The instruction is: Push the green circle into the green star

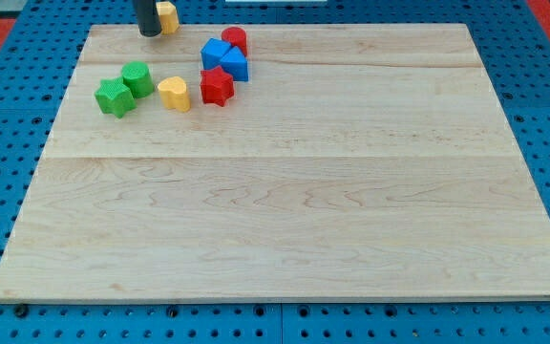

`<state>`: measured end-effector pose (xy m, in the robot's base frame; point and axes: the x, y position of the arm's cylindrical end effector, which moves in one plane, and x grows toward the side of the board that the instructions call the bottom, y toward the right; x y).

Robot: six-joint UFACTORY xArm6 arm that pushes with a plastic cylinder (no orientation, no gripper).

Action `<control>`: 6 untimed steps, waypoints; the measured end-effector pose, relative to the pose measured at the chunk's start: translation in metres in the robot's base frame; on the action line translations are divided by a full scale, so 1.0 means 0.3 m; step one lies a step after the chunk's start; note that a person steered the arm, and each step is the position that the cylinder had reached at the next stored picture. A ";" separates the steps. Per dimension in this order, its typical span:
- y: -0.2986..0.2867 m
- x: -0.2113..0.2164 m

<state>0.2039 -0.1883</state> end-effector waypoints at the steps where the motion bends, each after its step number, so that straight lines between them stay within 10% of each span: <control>1: -0.017 0.000; 6: 0.011 0.217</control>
